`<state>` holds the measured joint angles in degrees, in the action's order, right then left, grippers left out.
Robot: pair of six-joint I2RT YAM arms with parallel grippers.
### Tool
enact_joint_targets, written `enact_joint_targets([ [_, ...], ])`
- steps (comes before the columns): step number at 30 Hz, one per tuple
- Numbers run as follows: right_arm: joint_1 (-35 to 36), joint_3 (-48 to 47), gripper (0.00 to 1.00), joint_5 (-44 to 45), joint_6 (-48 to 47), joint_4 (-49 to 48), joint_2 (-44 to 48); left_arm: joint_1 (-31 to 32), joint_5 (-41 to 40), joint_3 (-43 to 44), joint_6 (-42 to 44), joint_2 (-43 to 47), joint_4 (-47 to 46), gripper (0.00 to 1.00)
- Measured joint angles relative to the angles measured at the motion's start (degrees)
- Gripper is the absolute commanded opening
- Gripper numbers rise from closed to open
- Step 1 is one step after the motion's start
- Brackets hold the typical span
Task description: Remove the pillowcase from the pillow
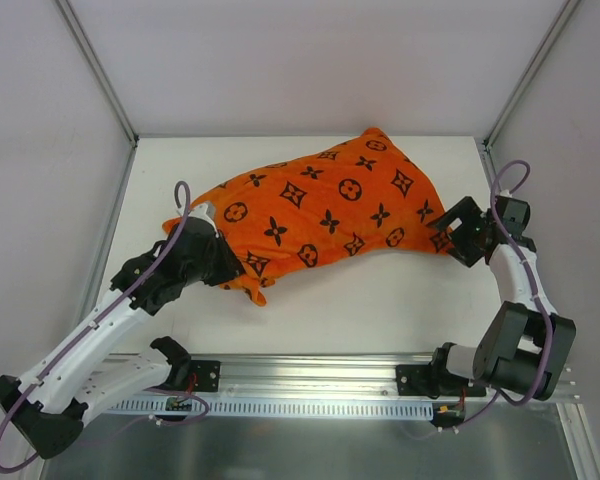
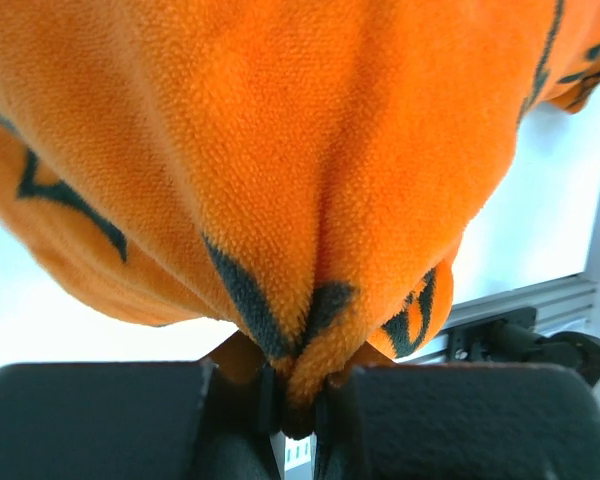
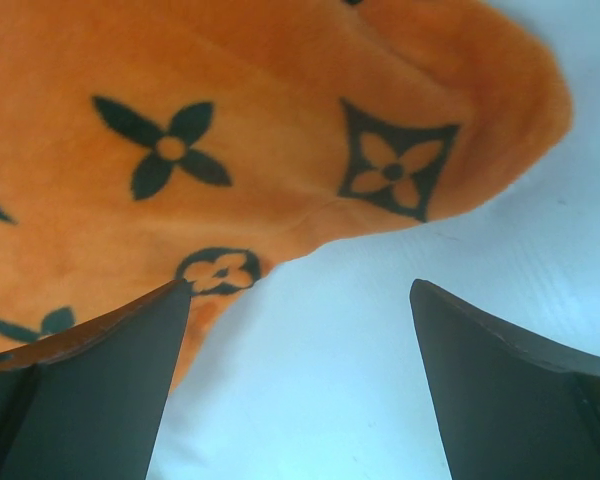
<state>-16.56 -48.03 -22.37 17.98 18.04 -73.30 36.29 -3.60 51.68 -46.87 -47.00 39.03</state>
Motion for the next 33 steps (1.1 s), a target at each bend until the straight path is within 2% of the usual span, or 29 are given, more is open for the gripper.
enact_joint_targets([
  [4,-0.59,0.37,0.96,3.63,-0.46,-0.76,-1.88,-0.02,-0.52,1.55,0.96,-1.42,2.49,0.0],
  [10,-0.79,0.24,0.96,6.29,-0.66,-2.29,-9.64,-0.04,-1.44,4.15,2.27,-1.75,4.2,0.0],
  [16,-1.27,-0.26,0.99,6.69,4.09,-6.38,-14.27,-0.42,-1.49,5.51,2.99,-2.78,5.07,0.0],
  [19,-1.64,0.02,0.76,6.45,7.54,-11.1,-15.76,-0.39,-1.46,6.1,3.13,-3.15,5.33,0.0],
  [20,-1.66,0.42,0.55,6.43,8.7,-13.31,-16.31,-0.42,-1.46,6.21,3.21,-3.26,5.35,0.0],
  [21,-1.68,0.9,0.43,6.38,9.62,-15.41,-16.83,-0.42,-1.46,6.25,3.26,-3.3,5.44,0.0],
  [22,-1.68,1.27,0.19,6.27,10.86,-17.0,-17.42,-0.42,-1.46,6.25,3.37,-3.3,5.51,0.0],
  [23,-1.7,1.57,0.05,6.05,11.5,-18.56,-18.1,-0.39,-1.46,6.25,3.45,-3.3,5.57,0.0],
  [24,-1.75,1.77,0.01,5.55,12.44,-19.82,-18.67,-0.42,-1.46,6.25,3.56,-3.3,5.62,0.0],
  [29,-1.75,1.81,0.01,4.09,14.58,-22.99,-19.08,-0.42,-1.4,7.13,4.94,-3.61,6.4,0.0],
  [33,-1.79,2.69,0.01,4.2,14.56,-21.4,-11.41,-0.42,-1.44,10.67,7.45,-4.66,7.65,0.0],
])
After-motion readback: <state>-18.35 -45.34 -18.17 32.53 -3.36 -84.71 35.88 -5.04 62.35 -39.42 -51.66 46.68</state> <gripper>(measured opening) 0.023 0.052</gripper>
